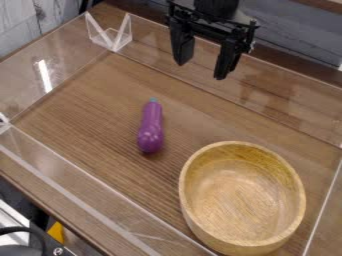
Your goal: Put the purple eggplant in the brown bowl
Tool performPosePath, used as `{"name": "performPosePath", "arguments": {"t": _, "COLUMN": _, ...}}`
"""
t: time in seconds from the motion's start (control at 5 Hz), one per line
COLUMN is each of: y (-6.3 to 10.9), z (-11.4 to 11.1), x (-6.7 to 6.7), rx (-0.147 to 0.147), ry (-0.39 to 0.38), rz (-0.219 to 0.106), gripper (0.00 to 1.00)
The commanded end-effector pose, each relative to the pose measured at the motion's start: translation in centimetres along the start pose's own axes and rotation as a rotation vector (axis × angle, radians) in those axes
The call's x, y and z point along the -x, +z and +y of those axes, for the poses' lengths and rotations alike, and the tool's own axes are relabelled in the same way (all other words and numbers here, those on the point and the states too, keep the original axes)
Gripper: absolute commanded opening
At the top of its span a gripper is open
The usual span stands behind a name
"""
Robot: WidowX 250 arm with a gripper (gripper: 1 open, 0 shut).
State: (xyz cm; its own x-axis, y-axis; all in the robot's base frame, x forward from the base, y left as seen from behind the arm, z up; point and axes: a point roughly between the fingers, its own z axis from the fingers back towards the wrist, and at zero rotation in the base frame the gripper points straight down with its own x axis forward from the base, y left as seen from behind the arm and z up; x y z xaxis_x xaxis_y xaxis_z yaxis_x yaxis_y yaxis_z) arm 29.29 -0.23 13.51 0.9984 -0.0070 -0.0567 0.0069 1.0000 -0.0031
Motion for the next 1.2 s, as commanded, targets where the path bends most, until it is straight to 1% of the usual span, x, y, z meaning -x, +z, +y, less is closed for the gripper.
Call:
{"name": "performPosePath", "arguments": {"t": 0.0, "y": -0.5, "z": 0.1, "x": 0.2, "rx": 0.002, "ry": 0.006, "rz": 0.016, "gripper": 1.0}}
{"name": "performPosePath", "arguments": {"t": 0.2, "y": -1.1, "z": 1.8, "x": 1.5, "rx": -0.007, "ry": 0.044, "rz": 0.019, "gripper": 1.0}}
{"name": "performPosePath", "arguments": {"t": 0.4, "y": -1.4, "z": 3.9, "x": 2.6, "rx": -0.02, "ry": 0.063, "rz": 0.012, "gripper": 1.0}}
{"name": "performPosePath", "arguments": {"t": 0.6, "y": -1.9, "z": 5.6, "x": 3.4, "rx": -0.035, "ry": 0.084, "rz": 0.001, "gripper": 1.0}}
{"name": "performPosePath", "arguments": {"t": 0.8, "y": -2.7, "z": 6.3, "x": 3.7, "rx": -0.049, "ry": 0.116, "rz": -0.006, "gripper": 1.0}}
{"name": "performPosePath", "arguments": {"t": 1.0, "y": -3.6, "z": 6.4, "x": 3.8, "rx": -0.056, "ry": 0.137, "rz": -0.006, "gripper": 1.0}}
